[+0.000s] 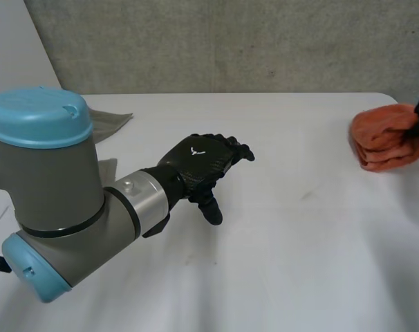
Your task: Fold the laundry.
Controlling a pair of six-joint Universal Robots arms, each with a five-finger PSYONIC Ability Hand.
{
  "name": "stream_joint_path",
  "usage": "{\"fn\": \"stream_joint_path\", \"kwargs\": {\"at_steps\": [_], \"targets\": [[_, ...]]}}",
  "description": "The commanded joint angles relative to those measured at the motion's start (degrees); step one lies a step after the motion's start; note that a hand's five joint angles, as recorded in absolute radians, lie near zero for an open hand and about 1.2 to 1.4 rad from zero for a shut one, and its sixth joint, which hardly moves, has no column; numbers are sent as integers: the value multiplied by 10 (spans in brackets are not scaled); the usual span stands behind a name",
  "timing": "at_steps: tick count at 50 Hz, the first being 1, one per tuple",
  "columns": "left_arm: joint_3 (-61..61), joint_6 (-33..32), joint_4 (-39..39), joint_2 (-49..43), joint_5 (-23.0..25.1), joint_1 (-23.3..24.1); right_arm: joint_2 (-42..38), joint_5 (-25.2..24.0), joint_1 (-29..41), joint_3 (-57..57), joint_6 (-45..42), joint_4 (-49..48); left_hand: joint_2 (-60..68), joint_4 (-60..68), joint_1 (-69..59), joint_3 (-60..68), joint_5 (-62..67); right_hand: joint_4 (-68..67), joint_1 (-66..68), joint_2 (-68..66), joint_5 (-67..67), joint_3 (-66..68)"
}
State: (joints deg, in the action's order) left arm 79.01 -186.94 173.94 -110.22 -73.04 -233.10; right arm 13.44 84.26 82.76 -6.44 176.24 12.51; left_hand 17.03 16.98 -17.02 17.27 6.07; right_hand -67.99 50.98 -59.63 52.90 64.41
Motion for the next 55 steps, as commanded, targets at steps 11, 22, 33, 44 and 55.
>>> {"fn": "stream_joint_path", "kwargs": {"at_steps": [11, 22, 33, 44, 55], "targets": [[1, 1, -1, -9, -1, 1, -14, -37, -103, -2, -146, 17, -3, -2, 2, -5, 7, 349, -179, 266, -298, -313], [7, 1, -2, -4, -1, 2, 4, -50, -99, -25, -268, 89, -3, -2, 2, -5, 7, 580, -410, 496, -529, -544], [17, 0, -2, 7, -1, -5, 159, 44, -102, -158, -408, 122, -3, -2, 2, -5, 7, 580, -410, 496, -529, -544], [12, 1, 11, 49, -10, -30, 289, 98, -10, -187, -487, 44, -29, -29, 29, -32, -20, 580, -410, 496, -529, -544], [17, -14, 107, 72, -98, -120, 447, 6, 180, -463, -304, -74, -61, -61, 61, -64, -52, 580, -410, 496, -529, -544]]}}
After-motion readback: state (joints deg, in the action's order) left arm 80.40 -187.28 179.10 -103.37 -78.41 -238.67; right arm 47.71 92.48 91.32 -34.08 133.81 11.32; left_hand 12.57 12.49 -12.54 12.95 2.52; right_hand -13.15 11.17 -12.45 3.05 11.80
